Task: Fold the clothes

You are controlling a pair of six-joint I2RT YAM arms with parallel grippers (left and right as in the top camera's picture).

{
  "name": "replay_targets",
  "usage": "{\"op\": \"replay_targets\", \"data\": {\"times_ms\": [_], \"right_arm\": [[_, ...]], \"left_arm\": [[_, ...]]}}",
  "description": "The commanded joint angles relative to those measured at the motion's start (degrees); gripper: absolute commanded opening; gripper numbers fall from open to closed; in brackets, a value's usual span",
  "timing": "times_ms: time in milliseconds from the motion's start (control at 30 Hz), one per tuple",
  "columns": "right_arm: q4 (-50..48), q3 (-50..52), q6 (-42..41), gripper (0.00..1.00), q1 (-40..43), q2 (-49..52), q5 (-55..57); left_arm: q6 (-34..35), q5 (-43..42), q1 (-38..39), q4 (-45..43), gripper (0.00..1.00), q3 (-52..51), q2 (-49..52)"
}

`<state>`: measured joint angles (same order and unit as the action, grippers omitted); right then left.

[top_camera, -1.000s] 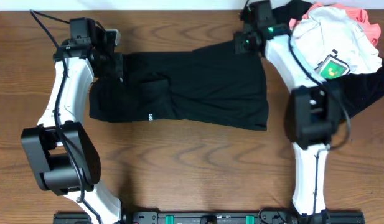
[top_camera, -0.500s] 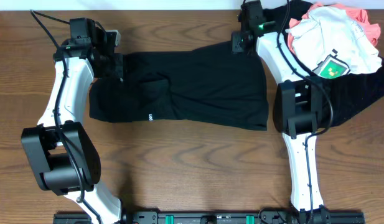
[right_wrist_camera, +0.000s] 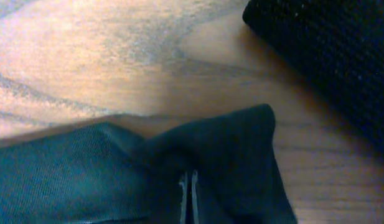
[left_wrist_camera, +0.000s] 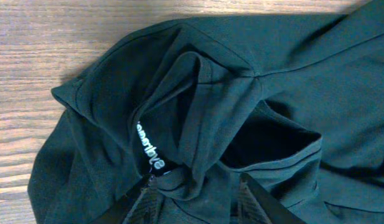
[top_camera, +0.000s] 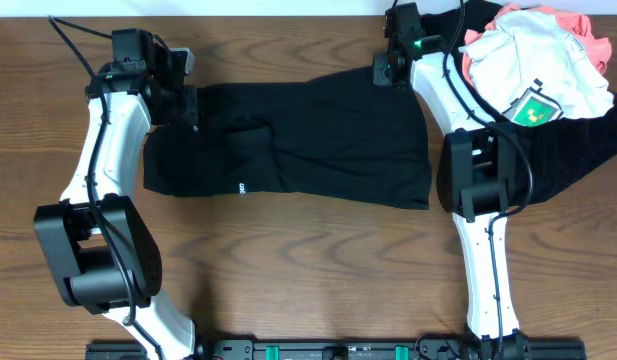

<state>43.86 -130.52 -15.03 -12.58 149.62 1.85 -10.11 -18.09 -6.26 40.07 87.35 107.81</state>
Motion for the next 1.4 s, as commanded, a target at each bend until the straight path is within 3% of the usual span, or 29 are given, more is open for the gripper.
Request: {"op": "replay_targets", "data": {"times_ms": [0, 600, 1367], "right_arm": [[1.88, -0.55, -0.42, 0.01, -0.42, 2.29, -0.11], [15.32, -0.96, -0.81, 0.01, -2.21, -14.21, 5.92], [40.68, -0.94, -3.45, 0.01, -7.89, -14.93, 5.42]], "left_arm": [[0.28, -0.74, -0.02, 0.15, 0.43, -0.22, 0.22], [0.26, -0.72, -0.02, 0.13, 0.43, -0.22, 0.22], [0.31, -0.74, -0.02, 2.56, 0.43, -0.22, 0.22]]}}
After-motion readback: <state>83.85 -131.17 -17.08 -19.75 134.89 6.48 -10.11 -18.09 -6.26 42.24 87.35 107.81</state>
